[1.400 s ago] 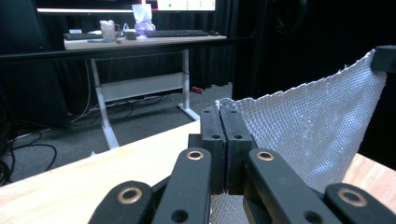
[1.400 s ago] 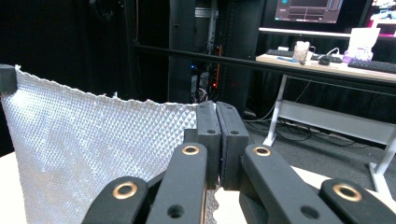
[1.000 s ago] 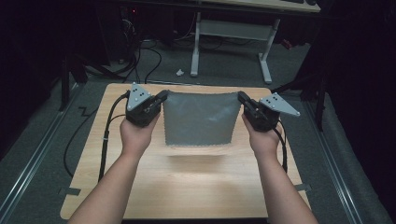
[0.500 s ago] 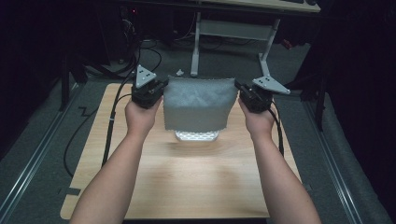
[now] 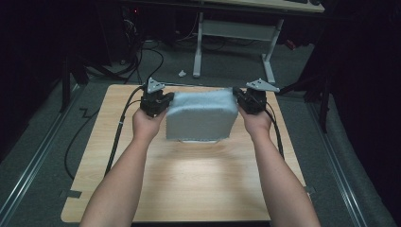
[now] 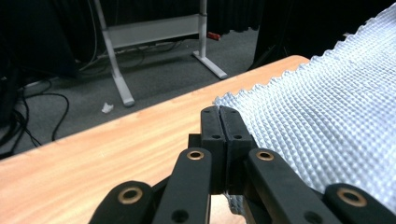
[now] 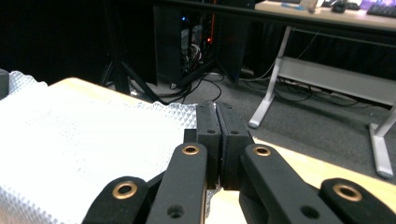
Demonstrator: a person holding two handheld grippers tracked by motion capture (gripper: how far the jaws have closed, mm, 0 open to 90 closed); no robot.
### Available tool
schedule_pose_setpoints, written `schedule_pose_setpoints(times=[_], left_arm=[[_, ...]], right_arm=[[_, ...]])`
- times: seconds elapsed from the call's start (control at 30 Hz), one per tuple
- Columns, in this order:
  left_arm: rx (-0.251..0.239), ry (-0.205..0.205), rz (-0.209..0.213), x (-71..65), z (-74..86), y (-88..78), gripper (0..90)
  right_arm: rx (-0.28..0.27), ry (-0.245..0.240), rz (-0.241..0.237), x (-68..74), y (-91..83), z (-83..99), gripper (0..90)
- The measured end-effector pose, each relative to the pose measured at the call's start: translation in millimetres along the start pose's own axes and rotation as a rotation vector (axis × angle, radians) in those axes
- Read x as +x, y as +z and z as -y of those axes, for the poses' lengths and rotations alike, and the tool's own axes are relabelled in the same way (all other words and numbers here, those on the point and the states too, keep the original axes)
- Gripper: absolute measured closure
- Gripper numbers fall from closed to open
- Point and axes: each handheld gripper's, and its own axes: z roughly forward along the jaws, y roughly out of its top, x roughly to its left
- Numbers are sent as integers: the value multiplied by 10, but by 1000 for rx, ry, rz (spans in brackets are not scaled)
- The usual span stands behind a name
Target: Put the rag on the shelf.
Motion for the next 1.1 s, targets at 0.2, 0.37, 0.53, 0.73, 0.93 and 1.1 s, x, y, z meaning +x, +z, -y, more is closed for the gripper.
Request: schedule_pose_setpoints(times=[0.2,0.37,0.53,0.73,0.93,1.1], left_arm=[[17,-12,36,-19,138,-38,894],[36,-38,60,-56,285,-48,893],[44,-40,89,-130,383,-61,893],[53,-54,106,-165,477,-38,893],[64,-65,125,-165,558,-3,893],[78,-76,131,-165,628,33,893]], right_arm=[[24,-16,-14,39,7,119,900],[44,-11,-28,90,-7,255,900],[69,-13,-54,162,-27,409,900],[79,-24,-73,231,-16,515,900],[94,-15,-80,235,10,608,900],[97,-11,-88,250,30,645,900]])
